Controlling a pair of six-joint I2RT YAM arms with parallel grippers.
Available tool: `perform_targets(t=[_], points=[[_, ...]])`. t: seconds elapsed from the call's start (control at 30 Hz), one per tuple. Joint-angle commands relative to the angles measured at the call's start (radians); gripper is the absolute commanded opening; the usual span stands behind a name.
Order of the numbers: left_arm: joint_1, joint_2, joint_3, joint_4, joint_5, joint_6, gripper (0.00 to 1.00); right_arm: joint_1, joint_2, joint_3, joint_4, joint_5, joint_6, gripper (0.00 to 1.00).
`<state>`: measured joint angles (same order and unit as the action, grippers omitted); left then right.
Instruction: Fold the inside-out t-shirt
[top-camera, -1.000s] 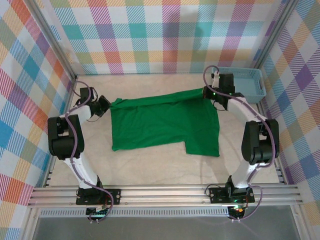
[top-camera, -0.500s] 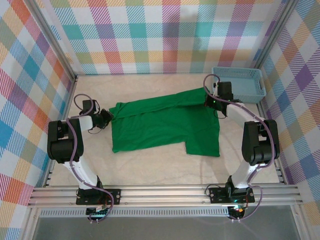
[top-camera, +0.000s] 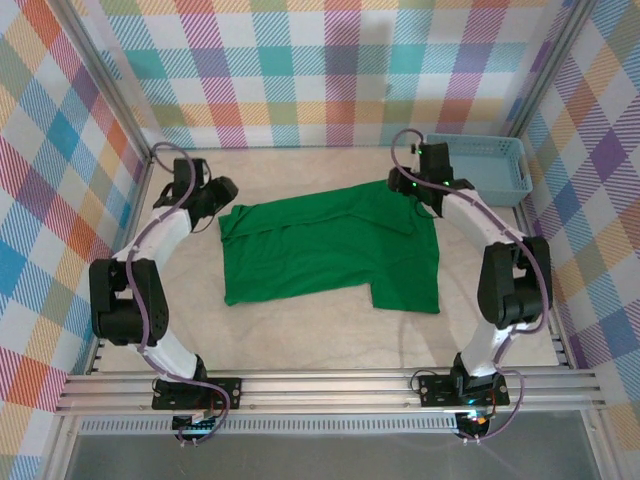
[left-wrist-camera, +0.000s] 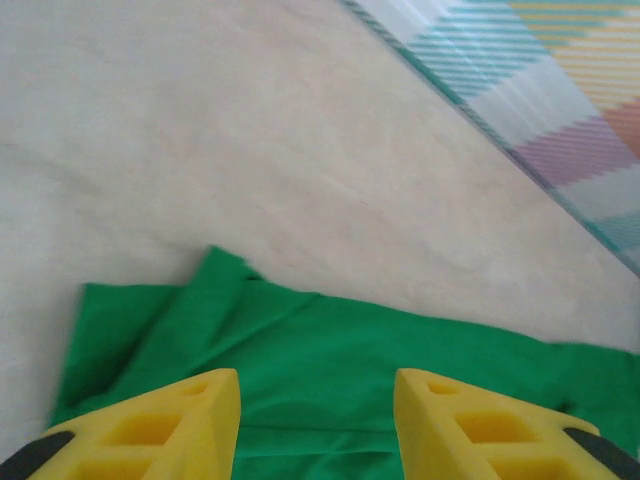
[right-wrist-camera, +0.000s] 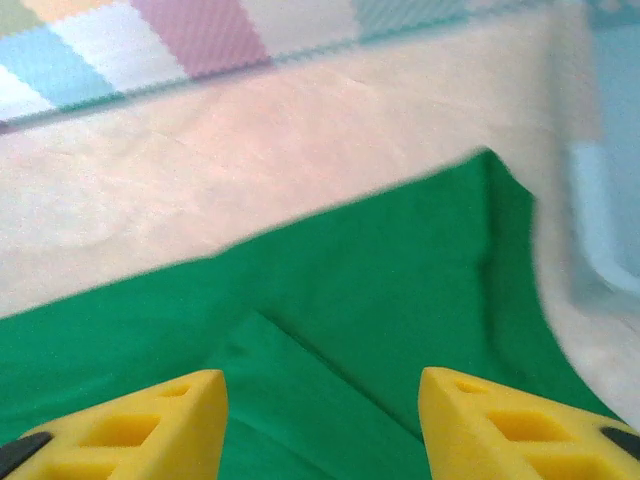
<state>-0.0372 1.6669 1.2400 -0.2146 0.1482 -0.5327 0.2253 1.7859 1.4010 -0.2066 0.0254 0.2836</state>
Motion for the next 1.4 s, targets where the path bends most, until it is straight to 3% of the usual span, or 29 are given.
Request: perform_targets(t=[0.0,0.33,0.5,1.0,1.37], points=[[-0.026,0.139,0.093,-0.104,0.014,0.032,0.44,0.011,0.14,0.117,-0.073,-0.076,0.015,0.55],[-0.038,0.464,0.476,-0.376,-0.244,0.151,0.5,0.01,0.509,0.506,-0.268,-0.127,0.035,0.55],[-0.039,0.554,0.539,-0.433,-0.243,0.194,0.5,0.003,0.614,0.622,-0.366,-0.118,0.045,0.55],[0.052,0.537,0.514,-0.406,-0.236,0.122,0.1,-0.053,0.689,0.638,-0.502,-0.044,0.217,0.52],[0.144,0.471,0.463,-0.336,-0.173,0.077,0.06,-0.058,0.667,0.577,-0.491,-0.015,0.224,0.48]])
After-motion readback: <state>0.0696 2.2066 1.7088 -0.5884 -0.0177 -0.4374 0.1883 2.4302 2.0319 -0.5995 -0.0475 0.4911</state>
